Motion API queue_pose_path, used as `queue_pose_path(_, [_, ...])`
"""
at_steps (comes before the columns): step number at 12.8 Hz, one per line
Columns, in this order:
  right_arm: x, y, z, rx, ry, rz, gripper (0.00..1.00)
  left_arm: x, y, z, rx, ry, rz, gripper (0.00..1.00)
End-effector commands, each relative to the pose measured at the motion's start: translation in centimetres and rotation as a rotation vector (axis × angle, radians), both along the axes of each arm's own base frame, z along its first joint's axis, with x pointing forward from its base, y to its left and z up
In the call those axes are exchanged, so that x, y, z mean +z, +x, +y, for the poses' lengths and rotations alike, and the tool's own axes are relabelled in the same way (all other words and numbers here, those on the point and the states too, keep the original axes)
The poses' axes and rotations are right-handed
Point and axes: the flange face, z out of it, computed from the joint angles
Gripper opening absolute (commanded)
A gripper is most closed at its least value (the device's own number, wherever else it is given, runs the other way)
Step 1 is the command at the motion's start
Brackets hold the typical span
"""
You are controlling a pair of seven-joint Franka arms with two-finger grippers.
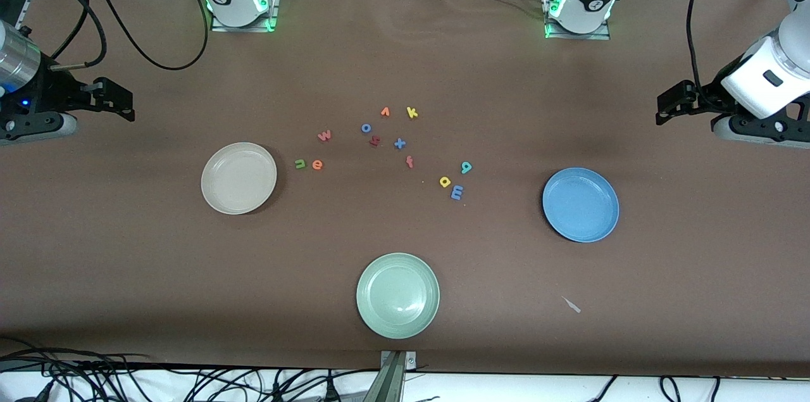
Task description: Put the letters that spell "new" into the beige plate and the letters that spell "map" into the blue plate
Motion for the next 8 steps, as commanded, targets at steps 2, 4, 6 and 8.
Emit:
queue_pose_path(2, [0.49, 0.04, -0.07, -0.006, 0.006, 0.002, 1.0, -0.19, 0.63, -0.6, -0.012, -0.005, 0.017, 1.0])
queue_pose_path(4, [0.49, 0.03, 0.02, -0.006, 0.006, 0.002, 1.0, -0.14, 0.75, 0.25, 0.0, -0.007, 0.015, 1.0])
queue_pose_path(6, [0.49, 0.04, -0.07, -0.006, 0.006, 0.002, 1.0, 0.11, 0.82, -0.43, -0.009, -0.006, 0.009, 1.0])
queue_pose_path(8, [0.49, 0.04, -0.07, -0.004, 0.006, 0.002, 1.0, 0.11, 0.81, -0.62, -0.012, -0.008, 0.009, 1.0])
